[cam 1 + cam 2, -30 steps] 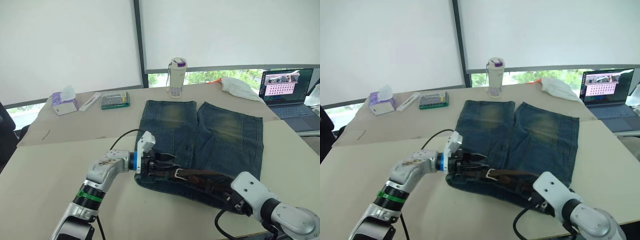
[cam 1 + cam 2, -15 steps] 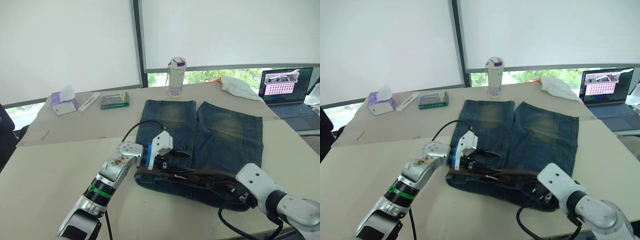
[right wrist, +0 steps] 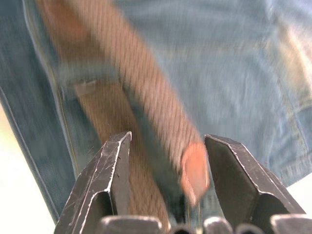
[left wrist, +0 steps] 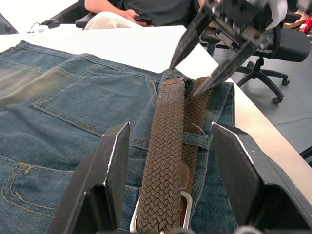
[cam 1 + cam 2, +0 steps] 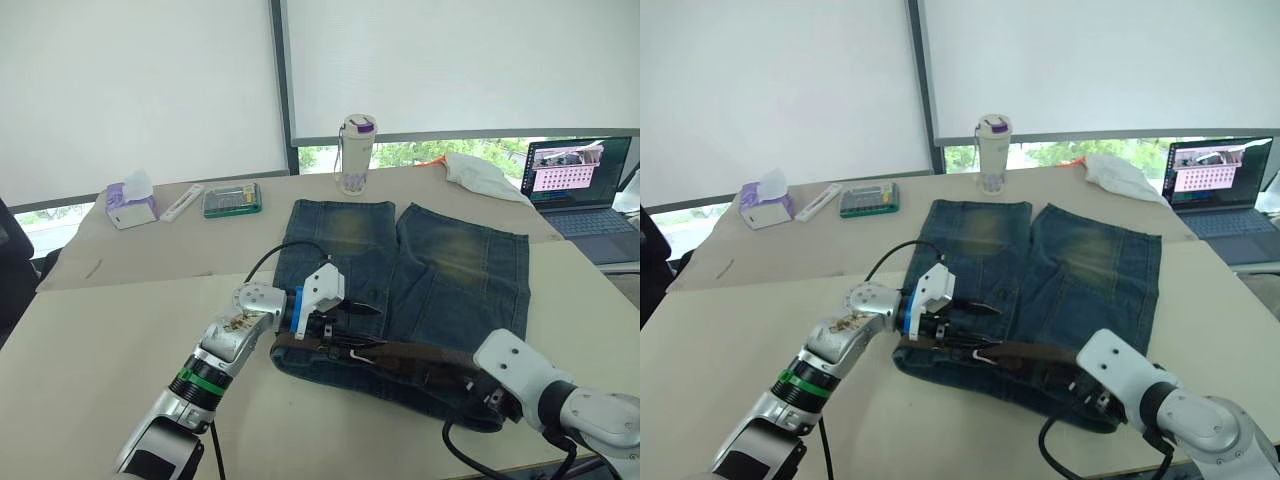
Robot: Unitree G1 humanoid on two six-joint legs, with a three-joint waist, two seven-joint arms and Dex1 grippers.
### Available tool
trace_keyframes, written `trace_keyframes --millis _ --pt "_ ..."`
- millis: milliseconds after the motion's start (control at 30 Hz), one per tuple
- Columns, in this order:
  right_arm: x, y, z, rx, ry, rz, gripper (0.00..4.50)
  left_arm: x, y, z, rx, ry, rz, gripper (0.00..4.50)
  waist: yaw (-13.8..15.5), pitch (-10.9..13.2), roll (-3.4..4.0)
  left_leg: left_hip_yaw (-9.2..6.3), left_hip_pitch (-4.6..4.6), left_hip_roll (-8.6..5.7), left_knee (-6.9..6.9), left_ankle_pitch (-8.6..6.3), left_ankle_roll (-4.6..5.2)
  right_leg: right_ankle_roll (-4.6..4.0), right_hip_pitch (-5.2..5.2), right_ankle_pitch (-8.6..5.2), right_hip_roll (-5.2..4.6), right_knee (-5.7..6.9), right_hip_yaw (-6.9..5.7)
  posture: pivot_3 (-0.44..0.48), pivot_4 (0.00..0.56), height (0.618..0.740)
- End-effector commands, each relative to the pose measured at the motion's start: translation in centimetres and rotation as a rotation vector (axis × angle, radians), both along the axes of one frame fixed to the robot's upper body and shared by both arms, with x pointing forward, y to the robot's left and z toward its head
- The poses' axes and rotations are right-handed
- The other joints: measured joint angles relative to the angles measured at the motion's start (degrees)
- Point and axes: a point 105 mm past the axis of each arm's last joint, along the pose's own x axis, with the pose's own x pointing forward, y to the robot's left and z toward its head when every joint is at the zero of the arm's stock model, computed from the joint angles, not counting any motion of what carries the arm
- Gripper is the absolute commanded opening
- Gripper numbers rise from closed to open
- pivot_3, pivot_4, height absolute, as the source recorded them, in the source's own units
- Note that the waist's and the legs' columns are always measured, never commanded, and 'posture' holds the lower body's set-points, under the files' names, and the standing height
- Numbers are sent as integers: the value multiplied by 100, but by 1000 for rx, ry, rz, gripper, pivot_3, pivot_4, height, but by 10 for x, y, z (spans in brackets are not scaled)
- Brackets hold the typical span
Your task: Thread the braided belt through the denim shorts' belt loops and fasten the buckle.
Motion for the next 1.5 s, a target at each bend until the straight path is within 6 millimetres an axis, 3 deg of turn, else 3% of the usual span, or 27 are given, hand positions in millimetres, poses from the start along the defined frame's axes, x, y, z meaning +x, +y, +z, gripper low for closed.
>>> trace_keyframes --millis 33,67,100,300,333,567,800,1100,1233,1300,1333,1467,1500 --pt "9 -4 0 -55 -54 -4 2670 -1 -5 12 -13 -65 -32 2797 -5 0 0 0 0 1 0 0 0 0 0 0 0 0 0 0 150 740" --pt "12 -6 -2 -69 -58 -6 2670 -1 -7 12 -10 -76 -40 2797 -10 0 0 0 1 2 0 0 -1 0 0 0 0 1 1 0 150 740" --pt "14 -7 -3 -79 -61 -6 2114 -1 -8 12 -8 -84 -45 2849 -5 0 0 0 1 2 0 0 -1 0 -1 0 0 1 1 0 150 740" --pt "22 -6 1 -72 -94 -11 69 1 -25 17 11 -190 -79 2849 4 1 -1 1 -1 1 1 0 -1 0 -1 0 0 0 1 0 150 740" --pt "22 -4 4 -60 -100 -7 27 2 -29 18 15 -211 -82 2849 4 1 -1 1 -2 0 1 0 -1 0 -1 0 0 0 0 0 150 740" --pt "25 16 23 -43 -122 81 27 4 -72 26 57 -367 -122 2849 2 2 -3 2 -9 -1 7 0 0 1 0 0 2 0 0 0 150 740" --pt "28 32 35 -57 -134 155 27 0 -82 17 123 -488 -199 2849 -16 2 -2 2 -10 3 6 0 0 0 -5 0 3 1 0 0 150 740" --pt "28 44 41 -25 -140 181 0 6 -76 13 153 -527 -174 12 3 2 -1 3 -33 -3 17 2 2 -1 -28 3 3 8 -2 0 150 740" --pt "29 54 47 64 -145 201 0 13 -66 6 188 -539 -148 12 -10 1 0 7 -45 -2 18 4 -2 -6 -55 6 1 22 5 0 150 740" --pt "29 61 50 115 -141 228 784 22 -51 3 198 -505 -94 0 -10 0 2 9 -48 -1 18 5 -3 -10 -62 8 1 27 6 0 150 740" --pt "29 64 51 132 -136 238 960 26 -45 2 201 -492 -71 0 -24 -1 4 10 -48 -1 18 5 -3 -10 -63 8 1 30 6 0 150 740" --pt "31 75 46 202 -130 235 2350 48 1 1 213 -427 77 0 -47 -3 6 11 -44 4 15 5 -4 -11 -70 9 5 38 5 0 150 740" --pt "31 77 41 205 -125 226 2350 49 8 0 219 -431 90 0 -54 -3 6 11 -43 2 15 5 -3 -11 -74 9 5 45 5 0 150 740"
